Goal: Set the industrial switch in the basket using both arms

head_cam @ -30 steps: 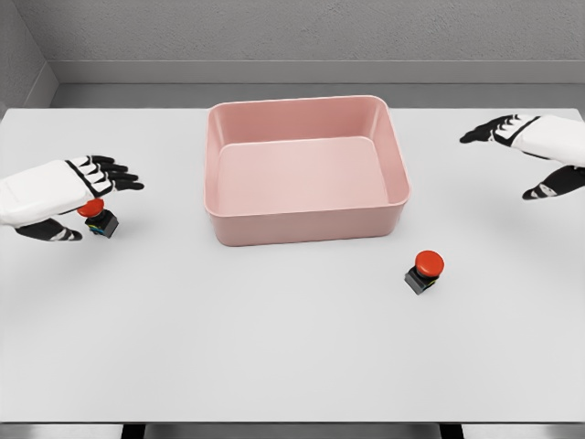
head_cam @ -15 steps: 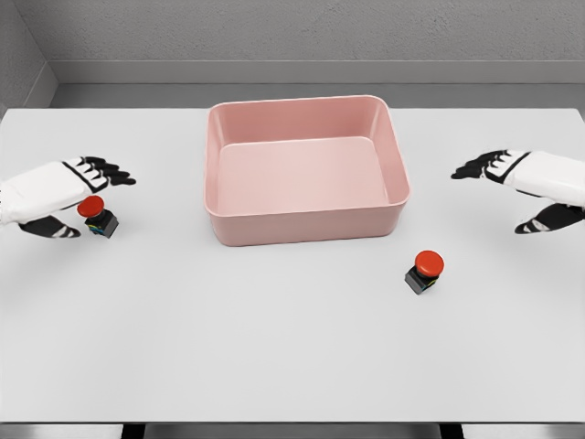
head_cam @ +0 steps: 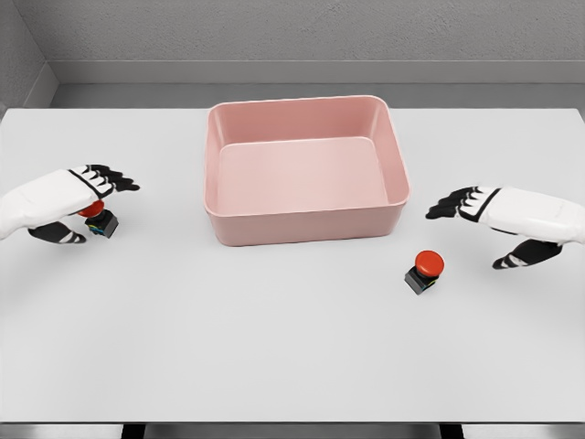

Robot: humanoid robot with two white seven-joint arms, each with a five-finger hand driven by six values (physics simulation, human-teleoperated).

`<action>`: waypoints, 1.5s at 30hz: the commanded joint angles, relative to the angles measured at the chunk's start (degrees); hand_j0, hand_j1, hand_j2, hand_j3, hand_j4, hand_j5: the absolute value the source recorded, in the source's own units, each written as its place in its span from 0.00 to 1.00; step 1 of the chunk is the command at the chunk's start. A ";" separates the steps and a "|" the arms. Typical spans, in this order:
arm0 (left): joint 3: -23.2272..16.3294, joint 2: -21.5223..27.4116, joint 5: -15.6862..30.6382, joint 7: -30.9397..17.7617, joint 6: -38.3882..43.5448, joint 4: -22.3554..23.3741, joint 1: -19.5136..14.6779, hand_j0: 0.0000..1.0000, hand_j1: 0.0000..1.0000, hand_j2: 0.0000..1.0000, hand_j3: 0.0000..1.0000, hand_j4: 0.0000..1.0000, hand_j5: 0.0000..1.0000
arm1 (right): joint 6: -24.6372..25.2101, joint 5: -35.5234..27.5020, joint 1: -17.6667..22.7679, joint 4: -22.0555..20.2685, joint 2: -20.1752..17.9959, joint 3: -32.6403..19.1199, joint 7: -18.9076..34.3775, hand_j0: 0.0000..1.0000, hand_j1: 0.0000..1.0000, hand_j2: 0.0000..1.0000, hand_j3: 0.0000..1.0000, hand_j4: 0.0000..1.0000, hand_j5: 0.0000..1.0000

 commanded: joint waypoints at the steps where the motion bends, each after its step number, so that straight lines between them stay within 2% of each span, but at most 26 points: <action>1: 0.05 -0.10 0.28 0.06 0.05 1.13 0.00 1.00 1.00 1.00 1.00 1.00 1.00 | 0.08 -0.40 0.09 -1.03 0.03 0.11 0.03 1.00 1.00 1.00 1.00 1.00 1.00; 6: -0.04 -0.80 0.11 0.06 0.05 1.92 0.00 1.00 1.00 1.00 1.00 1.00 1.00 | 0.08 -0.31 1.23 -1.12 0.47 0.28 0.03 1.00 1.00 1.00 1.00 1.00 1.00; 10: 0.05 -0.98 0.11 0.14 0.05 1.66 0.00 1.00 1.00 1.00 1.00 1.00 1.00 | 0.08 -0.22 1.14 -1.30 2.23 0.37 0.12 1.00 1.00 1.00 1.00 1.00 1.00; 15: -0.04 -1.77 0.19 0.14 0.05 1.49 0.00 1.00 1.00 1.00 1.00 1.00 1.00 | 0.08 -0.13 1.05 -1.21 4.78 0.46 3.73 1.00 1.00 1.00 1.00 1.00 1.00; 21: -0.30 -2.39 0.11 0.06 0.05 1.66 0.00 1.00 1.00 1.00 1.00 1.00 1.00 | 0.08 0.39 1.05 -0.94 7.06 0.72 4.87 0.99 0.99 0.99 0.99 0.99 0.99; 29: -0.30 -2.56 0.11 0.06 0.05 4.91 -0.97 1.00 1.00 1.00 1.00 1.00 1.00 | 0.08 2.77 1.05 -0.51 9.52 1.25 4.87 0.97 0.97 0.97 0.97 0.97 0.97; 31: -0.39 -2.56 0.11 0.06 0.05 4.91 -0.97 0.94 0.94 0.94 0.94 0.94 0.94 | 0.08 3.38 1.05 -0.42 9.61 1.34 4.87 0.97 0.97 0.97 0.97 0.97 0.97; 33: -0.39 -2.65 0.11 0.06 0.05 4.91 -0.97 0.82 0.82 0.82 0.82 0.82 0.82 | 0.08 3.56 1.05 -0.42 9.70 2.04 4.87 0.96 0.96 0.96 0.96 0.96 0.96; 35: -0.39 -2.65 0.28 0.06 0.05 4.91 -0.97 0.63 0.63 0.63 0.63 0.63 0.63 | 0.08 3.56 1.05 0.37 9.61 2.04 4.87 0.92 0.92 0.92 0.92 0.92 0.92; 39: -0.39 -2.56 0.28 0.06 0.05 4.83 -0.97 0.59 0.59 0.59 0.59 0.59 0.59 | 0.08 3.56 0.97 2.13 9.61 1.95 4.87 0.91 0.91 0.91 0.91 0.91 0.91; 40: -0.39 -2.65 0.28 0.14 0.05 4.83 -0.97 0.52 0.52 0.52 0.52 0.52 0.52 | 0.08 3.56 0.88 2.39 9.70 1.95 4.87 0.91 0.91 0.91 0.91 0.91 0.91; 43: -0.39 -2.56 0.37 0.14 0.05 4.65 -0.97 0.49 0.49 0.49 0.49 0.49 0.49 | 0.08 3.56 0.88 3.18 9.70 1.95 4.87 0.87 0.87 0.87 0.87 0.87 0.87; 45: -0.30 -2.56 0.63 0.14 0.05 4.47 -0.97 0.42 0.42 0.42 0.42 0.42 0.42 | 0.08 3.56 0.88 3.54 9.70 1.95 4.87 0.86 0.86 0.86 0.86 0.86 0.86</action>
